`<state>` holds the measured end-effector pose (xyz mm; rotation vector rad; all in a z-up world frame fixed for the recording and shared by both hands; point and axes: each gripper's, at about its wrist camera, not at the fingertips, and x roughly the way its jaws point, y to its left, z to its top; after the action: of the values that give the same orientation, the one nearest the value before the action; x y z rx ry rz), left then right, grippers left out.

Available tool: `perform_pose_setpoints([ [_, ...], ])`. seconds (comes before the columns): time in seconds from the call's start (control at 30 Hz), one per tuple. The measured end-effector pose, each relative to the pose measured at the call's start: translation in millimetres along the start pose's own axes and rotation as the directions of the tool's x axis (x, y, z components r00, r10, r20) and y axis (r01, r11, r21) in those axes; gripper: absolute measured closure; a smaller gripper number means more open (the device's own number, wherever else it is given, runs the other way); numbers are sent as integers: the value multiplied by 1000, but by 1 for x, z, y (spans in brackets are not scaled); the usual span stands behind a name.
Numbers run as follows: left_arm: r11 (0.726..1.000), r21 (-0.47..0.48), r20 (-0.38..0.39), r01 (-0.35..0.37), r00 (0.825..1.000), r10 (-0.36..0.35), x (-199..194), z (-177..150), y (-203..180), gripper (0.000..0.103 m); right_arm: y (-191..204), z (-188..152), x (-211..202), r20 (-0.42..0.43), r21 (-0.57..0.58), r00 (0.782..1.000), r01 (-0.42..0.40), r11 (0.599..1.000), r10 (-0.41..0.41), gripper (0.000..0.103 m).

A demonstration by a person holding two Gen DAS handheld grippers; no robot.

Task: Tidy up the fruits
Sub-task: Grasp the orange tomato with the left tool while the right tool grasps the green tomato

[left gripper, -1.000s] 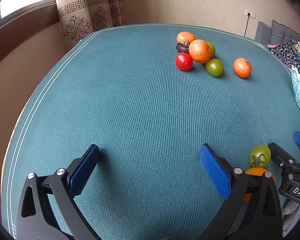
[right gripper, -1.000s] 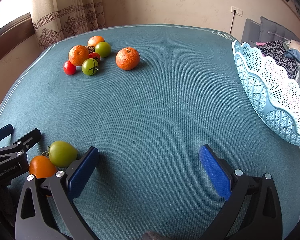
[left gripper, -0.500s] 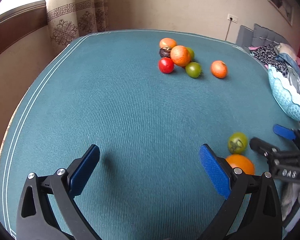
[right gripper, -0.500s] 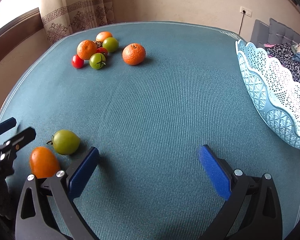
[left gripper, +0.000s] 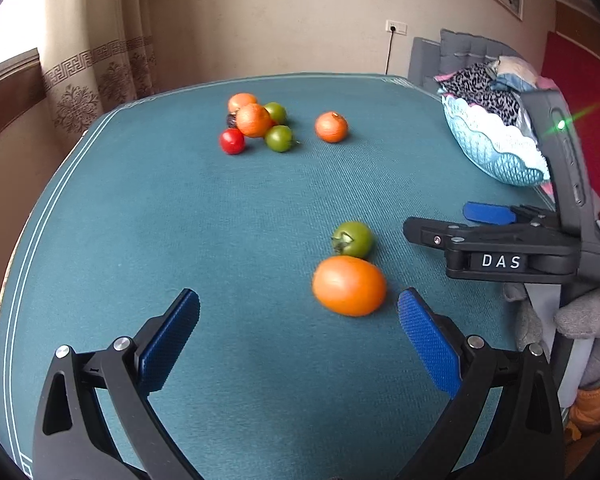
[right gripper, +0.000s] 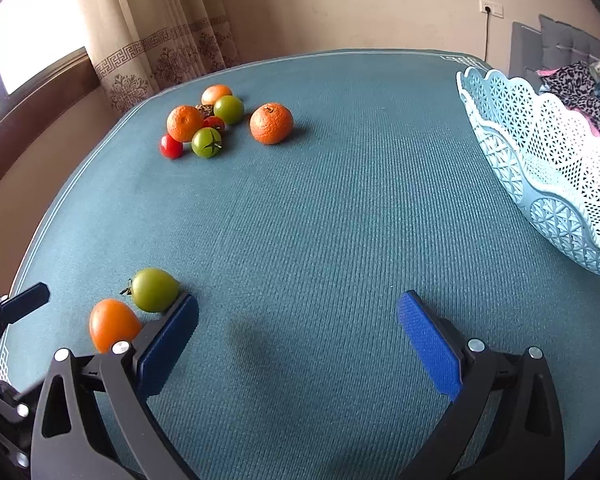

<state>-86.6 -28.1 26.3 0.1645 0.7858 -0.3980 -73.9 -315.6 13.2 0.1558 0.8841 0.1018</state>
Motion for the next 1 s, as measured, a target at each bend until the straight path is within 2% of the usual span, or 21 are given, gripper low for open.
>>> perform_pose_setpoints([
  [0.2, 1000, -2, -30, -7, 1000, 7, 15, 6, -9, 5, -5, 2, -14, 20, 25, 999, -45, 999, 45, 5],
  [0.3, 1000, 10, -45, 1, 999, 0, 21, 8, -13, 15, -7, 3, -22, 40, 33, 997, -74, 997, 73, 5],
  [0.4, 1000, -10, -77, 22, 997, -23, 30, 10, -11, 31, -10, 2, -27, 52, 40, 993, -108, 993, 106, 5],
  [0.47, 996, -47, -98, 78, 992, -82, 36, 11, -6, 41, -10, 0, -26, 54, 48, 992, -115, 992, 112, 5],
  [0.5, 994, -55, -93, 93, 991, -97, 35, 11, -5, 42, -10, 0, -25, 52, 50, 992, -118, 992, 116, 5],
  [0.57, 992, -54, -81, 116, 989, -120, 33, 11, -5, 54, -9, -1, -24, 49, 49, 991, -124, 991, 121, 5],
  [0.6, 991, -48, -74, 128, 989, -131, 31, 10, -6, 58, -7, -1, -24, 46, 44, 991, -128, 991, 126, 5],
  [0.8, 989, -71, -33, 131, 990, -134, 22, 11, 1, 58, 7, 0, -22, 34, 3, 989, -144, 990, 144, 8],
  [1.0, 998, -64, 24, -9, 1000, 11, 4, 9, 23, 58, 24, 0, -14, 12, -50, 991, -136, 989, 137, 15],
])
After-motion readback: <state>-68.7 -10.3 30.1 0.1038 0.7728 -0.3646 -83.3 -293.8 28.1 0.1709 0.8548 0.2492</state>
